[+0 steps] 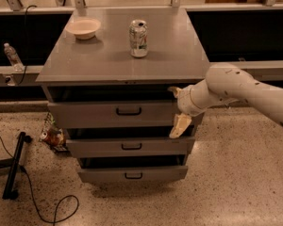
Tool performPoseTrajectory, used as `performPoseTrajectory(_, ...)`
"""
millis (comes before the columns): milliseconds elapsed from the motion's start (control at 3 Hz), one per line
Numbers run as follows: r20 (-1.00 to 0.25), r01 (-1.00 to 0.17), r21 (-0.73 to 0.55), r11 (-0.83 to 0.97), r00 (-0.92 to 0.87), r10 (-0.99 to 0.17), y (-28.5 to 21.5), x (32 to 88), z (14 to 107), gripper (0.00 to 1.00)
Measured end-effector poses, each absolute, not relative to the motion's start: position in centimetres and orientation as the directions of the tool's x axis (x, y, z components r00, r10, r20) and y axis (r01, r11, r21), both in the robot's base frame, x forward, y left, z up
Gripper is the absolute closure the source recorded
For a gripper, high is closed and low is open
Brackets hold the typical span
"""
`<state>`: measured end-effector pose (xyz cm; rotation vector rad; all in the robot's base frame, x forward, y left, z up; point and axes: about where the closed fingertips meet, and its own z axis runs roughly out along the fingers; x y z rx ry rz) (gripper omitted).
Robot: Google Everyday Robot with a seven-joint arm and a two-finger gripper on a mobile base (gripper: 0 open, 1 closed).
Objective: Open top drawer
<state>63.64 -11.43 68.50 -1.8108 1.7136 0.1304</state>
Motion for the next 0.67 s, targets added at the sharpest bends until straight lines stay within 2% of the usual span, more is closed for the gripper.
performPoseTrajectory(333,-0.482,-0.927,-0.373,0.044,0.153,-0.863,-11.24,64.72,67.7,0.0)
performPoseTrajectory(667,-0.486,-0.928,-0.37,0.045,0.152,-0.861,-11.4,65.52,67.08,0.18)
